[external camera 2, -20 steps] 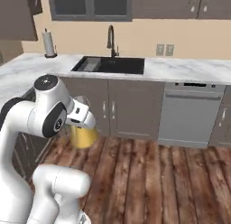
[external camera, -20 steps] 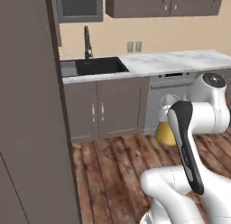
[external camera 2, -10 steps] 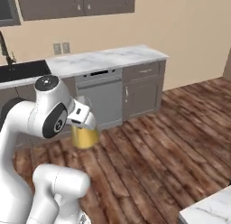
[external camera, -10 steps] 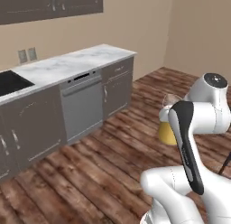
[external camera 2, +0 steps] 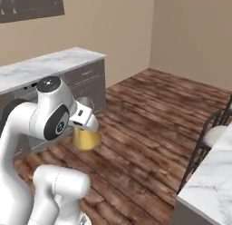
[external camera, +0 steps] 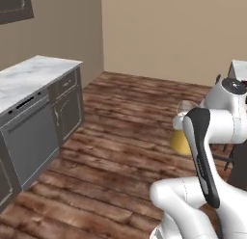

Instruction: There is a tray on the dining counter. Grab the cup, mug, and pitcher and place them on the tray. The pitcher may be placed next to the tray if it cannot fit the tray.

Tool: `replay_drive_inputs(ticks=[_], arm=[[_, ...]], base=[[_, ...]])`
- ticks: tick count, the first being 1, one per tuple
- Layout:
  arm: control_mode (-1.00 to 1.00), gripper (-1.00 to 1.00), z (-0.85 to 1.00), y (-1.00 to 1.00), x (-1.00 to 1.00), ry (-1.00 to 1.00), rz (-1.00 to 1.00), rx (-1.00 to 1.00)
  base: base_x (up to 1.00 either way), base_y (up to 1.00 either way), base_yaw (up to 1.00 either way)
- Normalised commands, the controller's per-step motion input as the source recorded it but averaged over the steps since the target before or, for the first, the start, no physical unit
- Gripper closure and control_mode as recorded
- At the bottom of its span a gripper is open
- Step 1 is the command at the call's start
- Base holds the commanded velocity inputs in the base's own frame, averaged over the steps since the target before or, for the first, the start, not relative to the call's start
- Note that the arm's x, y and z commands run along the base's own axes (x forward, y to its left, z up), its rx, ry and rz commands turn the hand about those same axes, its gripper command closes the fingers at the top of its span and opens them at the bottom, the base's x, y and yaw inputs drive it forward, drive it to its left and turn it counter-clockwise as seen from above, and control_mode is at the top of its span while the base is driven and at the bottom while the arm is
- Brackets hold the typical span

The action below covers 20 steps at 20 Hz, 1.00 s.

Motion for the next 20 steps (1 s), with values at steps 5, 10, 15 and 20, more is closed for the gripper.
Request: replay_drive_inputs(ticks=[5,10,15,20], arm=[[1.00,1.00,0.00,0.00,0.00,0.00,0.00,0.00],[1.00,1.00,0.00,0.00,0.00,0.00,0.00,0.00],[1.00,1.00,0.00,0.00,0.00,0.00,0.00,0.00],[1.00,1.00,0.00,0.00,0.00,0.00,0.00,0.00]], base=[[1.00,0.61,-0.45],[0.97,0.52,-0.56],[0.68,0.45,-0.79],[0.49,0.49,-0.83]])
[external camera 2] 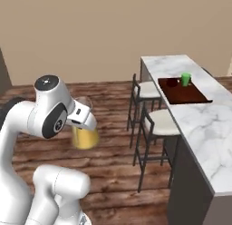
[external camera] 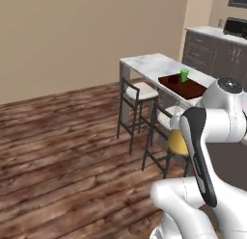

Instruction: There is a tray on the dining counter. Grab the cup, mug, and pitcher and place them on the tray. The pitcher may be placed next to the tray if it cannot fit the tray.

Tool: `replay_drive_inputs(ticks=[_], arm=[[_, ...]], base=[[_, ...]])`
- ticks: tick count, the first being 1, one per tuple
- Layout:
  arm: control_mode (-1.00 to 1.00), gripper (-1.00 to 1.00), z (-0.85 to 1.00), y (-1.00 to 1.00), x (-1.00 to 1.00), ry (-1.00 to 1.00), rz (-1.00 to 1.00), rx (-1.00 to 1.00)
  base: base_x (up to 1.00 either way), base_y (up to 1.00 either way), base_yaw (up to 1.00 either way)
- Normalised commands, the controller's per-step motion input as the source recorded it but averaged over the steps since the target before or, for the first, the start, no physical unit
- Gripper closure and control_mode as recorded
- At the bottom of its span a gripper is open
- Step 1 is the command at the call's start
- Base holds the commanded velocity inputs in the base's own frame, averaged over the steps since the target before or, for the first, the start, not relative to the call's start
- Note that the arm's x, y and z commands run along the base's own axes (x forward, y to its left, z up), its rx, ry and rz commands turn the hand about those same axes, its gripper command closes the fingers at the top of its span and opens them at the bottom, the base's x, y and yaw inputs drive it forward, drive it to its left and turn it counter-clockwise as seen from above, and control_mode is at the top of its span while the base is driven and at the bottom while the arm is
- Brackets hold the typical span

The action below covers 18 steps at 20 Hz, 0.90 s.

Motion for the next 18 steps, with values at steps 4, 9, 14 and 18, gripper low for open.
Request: replay_drive_inputs(ticks=[4,9,14,18], arm=[[1.00,1.00,0.00,0.00,0.00,0.00,0.00,0.00],[1.00,1.00,0.00,0.00,0.00,0.00,0.00,0.00],[1.00,1.00,0.00,0.00,0.00,0.00,0.00,0.00],[1.00,1.00,0.00,0.00,0.00,0.00,0.00,0.00]], base=[[0.55,0.59,-0.80],[0.61,0.86,-0.61],[0.61,1.00,-0.46],[0.50,1.00,-0.43]])
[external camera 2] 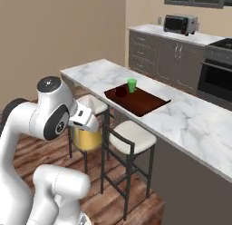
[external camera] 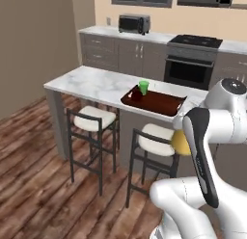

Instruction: There is a tray on the dining counter. Grab the cup, mug, and pitcher and place them on the tray. The pitcher may be placed next to the tray if it cannot fit the tray.

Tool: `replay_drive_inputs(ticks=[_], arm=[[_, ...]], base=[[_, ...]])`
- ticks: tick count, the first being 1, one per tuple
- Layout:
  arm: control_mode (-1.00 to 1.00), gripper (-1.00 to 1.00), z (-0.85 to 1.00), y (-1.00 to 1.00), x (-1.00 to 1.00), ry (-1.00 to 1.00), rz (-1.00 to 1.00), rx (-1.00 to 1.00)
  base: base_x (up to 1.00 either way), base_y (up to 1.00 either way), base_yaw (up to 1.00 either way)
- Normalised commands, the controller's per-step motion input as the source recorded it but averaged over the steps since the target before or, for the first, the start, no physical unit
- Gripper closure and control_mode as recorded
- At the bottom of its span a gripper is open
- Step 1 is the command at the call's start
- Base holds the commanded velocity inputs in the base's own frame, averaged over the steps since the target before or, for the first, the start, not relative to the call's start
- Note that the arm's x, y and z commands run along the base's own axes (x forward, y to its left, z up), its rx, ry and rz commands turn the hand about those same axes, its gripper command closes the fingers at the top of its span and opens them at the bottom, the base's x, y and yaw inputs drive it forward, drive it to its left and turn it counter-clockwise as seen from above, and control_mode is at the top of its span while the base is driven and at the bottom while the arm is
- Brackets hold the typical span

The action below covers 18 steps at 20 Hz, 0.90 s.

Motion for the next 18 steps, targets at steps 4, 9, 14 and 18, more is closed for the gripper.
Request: replay_drive_inputs(ticks=[4,9,14,18], arm=[[1.00,1.00,0.00,0.00,0.00,0.00,0.00,0.00],[1.00,1.00,0.00,0.00,0.00,0.00,0.00,0.00],[1.00,1.00,0.00,0.00,0.00,0.00,0.00,0.00],[1.00,1.00,0.00,0.00,0.00,0.00,0.00,0.00]], base=[[0.28,0.92,-0.48],[0.08,0.60,-0.54],[0.00,0.82,-0.59],[0.01,0.88,-0.55]])
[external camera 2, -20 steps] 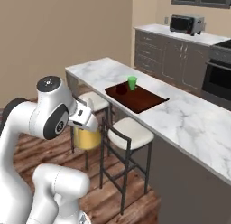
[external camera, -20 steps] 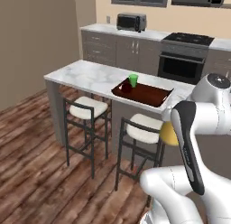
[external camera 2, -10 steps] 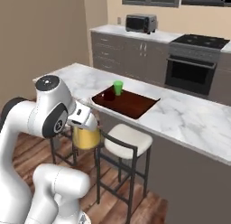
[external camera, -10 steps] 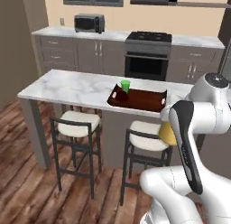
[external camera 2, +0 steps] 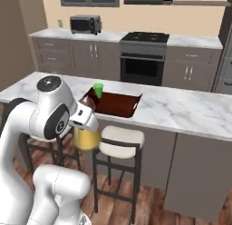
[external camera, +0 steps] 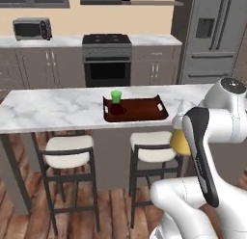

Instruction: There is a tray on the dining counter. Grab the cup, mug, and pitcher and place them on the tray. The pitcher may be placed next to the tray if it cannot fit the tray.

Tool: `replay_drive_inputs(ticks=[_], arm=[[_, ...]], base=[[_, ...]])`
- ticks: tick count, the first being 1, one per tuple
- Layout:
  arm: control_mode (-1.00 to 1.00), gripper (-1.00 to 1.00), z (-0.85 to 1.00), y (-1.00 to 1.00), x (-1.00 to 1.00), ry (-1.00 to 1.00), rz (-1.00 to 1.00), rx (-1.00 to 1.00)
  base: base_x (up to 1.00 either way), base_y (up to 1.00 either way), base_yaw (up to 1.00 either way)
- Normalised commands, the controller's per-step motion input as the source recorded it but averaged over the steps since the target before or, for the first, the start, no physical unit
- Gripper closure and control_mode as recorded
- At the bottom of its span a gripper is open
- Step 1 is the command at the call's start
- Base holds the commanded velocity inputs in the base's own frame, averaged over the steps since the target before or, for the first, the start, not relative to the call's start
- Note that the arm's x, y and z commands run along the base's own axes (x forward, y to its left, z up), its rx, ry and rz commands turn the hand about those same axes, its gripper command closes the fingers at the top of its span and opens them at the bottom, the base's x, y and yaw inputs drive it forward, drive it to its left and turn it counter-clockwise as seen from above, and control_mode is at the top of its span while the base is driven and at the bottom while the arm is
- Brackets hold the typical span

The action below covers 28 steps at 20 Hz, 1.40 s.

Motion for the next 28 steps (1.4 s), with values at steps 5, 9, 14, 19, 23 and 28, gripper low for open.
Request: replay_drive_inputs(ticks=[5,9,14,19,23,28], arm=[[1.00,1.00,0.00,0.00,0.00,0.00,0.00,0.00],[1.00,1.00,0.00,0.00,0.00,0.00,0.00,0.00],[1.00,1.00,0.00,0.00,0.00,0.00,0.00,0.00],[1.00,1.00,0.00,0.00,0.00,0.00,0.00,0.00],[1.00,1.00,0.00,0.00,0.00,0.00,0.00,0.00],[1.00,1.00,0.00,0.00,0.00,0.00,0.00,0.00]], base=[[0.24,0.66,-0.48],[0.44,0.23,-0.33],[0.67,0.26,-0.10],[0.67,0.04,0.00],[0.55,0.09,0.00],[0.53,0.03,0.00]])
